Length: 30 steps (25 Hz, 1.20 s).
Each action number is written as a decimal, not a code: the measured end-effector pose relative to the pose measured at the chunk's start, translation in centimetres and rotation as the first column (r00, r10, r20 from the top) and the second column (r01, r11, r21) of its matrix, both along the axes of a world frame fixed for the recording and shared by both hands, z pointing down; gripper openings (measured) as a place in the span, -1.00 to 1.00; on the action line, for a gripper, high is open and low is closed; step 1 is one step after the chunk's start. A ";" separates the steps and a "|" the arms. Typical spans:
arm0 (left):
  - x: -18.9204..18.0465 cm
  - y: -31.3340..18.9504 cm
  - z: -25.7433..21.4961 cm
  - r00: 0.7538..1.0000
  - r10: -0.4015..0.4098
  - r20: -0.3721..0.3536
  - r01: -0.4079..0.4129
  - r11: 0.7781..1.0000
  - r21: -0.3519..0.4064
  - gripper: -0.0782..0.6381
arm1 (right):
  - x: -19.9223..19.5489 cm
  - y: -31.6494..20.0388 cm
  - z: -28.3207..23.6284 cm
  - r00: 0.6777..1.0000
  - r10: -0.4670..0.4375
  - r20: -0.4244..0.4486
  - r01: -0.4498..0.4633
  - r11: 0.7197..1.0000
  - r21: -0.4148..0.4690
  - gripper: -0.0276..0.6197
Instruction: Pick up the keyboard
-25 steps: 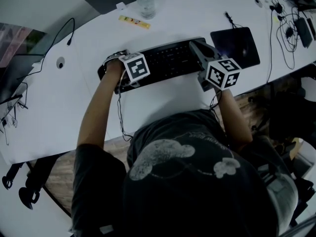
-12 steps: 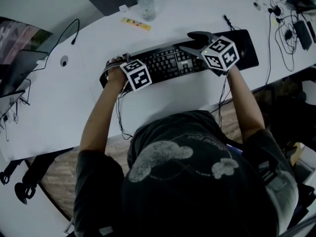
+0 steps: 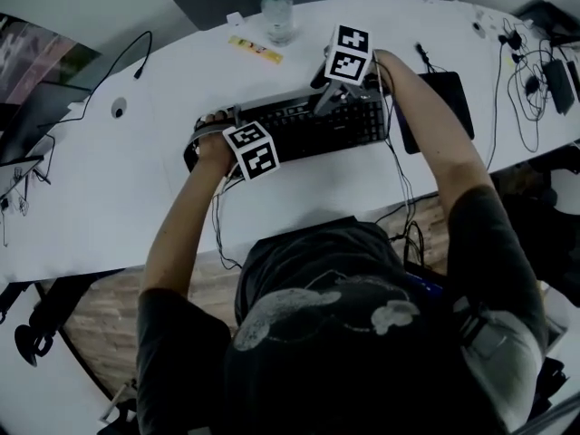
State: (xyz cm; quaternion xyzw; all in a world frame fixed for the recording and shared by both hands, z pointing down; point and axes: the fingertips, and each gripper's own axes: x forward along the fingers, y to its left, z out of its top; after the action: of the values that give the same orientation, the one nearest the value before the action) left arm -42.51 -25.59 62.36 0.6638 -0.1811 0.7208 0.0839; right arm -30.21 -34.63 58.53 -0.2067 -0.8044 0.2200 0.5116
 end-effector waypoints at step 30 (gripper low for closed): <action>3.2 2.5 -5.9 0.975 -0.186 -0.123 0.214 0.934 0.286 0.85 | 5.9 8.6 -0.8 0.973 -0.231 0.002 0.227 0.955 -0.189 -0.74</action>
State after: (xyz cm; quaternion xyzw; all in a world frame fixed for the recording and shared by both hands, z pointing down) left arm -39.27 -23.07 56.43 0.6802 -0.3498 0.6409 0.0644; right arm -24.34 -25.99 57.69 -0.3434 -0.7455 0.2364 0.5201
